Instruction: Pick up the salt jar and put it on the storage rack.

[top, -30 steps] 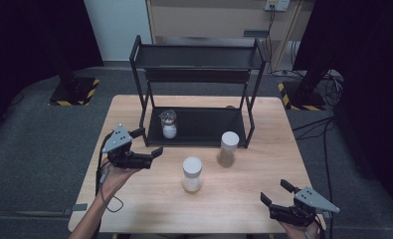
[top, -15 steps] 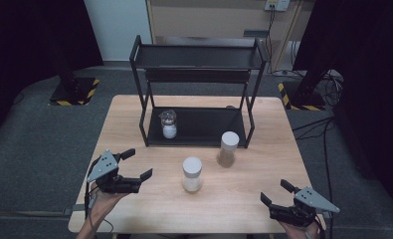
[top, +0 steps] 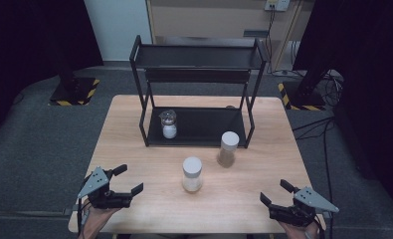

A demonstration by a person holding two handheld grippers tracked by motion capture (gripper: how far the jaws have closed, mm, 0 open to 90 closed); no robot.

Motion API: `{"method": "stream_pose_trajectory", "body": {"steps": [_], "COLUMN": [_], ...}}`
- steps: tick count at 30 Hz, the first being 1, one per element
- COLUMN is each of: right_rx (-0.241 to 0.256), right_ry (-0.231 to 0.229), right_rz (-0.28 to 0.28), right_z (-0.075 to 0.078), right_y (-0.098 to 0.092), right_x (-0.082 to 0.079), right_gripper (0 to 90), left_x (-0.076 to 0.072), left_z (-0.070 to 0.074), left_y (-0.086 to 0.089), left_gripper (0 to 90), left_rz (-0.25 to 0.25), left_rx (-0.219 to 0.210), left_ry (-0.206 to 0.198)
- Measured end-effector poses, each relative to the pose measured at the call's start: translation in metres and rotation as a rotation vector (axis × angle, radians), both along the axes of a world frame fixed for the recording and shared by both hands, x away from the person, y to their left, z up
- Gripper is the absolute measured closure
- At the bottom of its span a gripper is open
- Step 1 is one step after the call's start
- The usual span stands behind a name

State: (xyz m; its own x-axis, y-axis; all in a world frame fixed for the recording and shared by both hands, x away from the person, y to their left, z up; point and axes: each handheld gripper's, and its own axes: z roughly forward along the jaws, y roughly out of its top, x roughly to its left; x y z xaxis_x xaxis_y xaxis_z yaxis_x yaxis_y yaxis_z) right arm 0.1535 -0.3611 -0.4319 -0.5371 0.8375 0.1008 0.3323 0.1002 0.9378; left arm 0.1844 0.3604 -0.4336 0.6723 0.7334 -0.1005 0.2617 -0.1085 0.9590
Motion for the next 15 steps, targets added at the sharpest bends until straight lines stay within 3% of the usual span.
{"method": "stream_pose_trajectory", "body": {"steps": [7,15], "right_rx": [0.001,-0.002], "right_ry": [0.001,0.003], "right_rz": [-0.002,0.0], "right_z": [0.0,0.0], "right_y": [0.0,0.0], "right_x": [0.0,0.0], "right_gripper": [10.7,10.7], "left_x": [-0.002,0.002], "left_z": [-0.014,-0.018], "left_y": [0.005,0.007], "left_gripper": [7.2,6.0], "left_rz": [-0.003,-0.031], "left_rx": [0.008,0.026], "left_ry": [-0.002,0.004]}}
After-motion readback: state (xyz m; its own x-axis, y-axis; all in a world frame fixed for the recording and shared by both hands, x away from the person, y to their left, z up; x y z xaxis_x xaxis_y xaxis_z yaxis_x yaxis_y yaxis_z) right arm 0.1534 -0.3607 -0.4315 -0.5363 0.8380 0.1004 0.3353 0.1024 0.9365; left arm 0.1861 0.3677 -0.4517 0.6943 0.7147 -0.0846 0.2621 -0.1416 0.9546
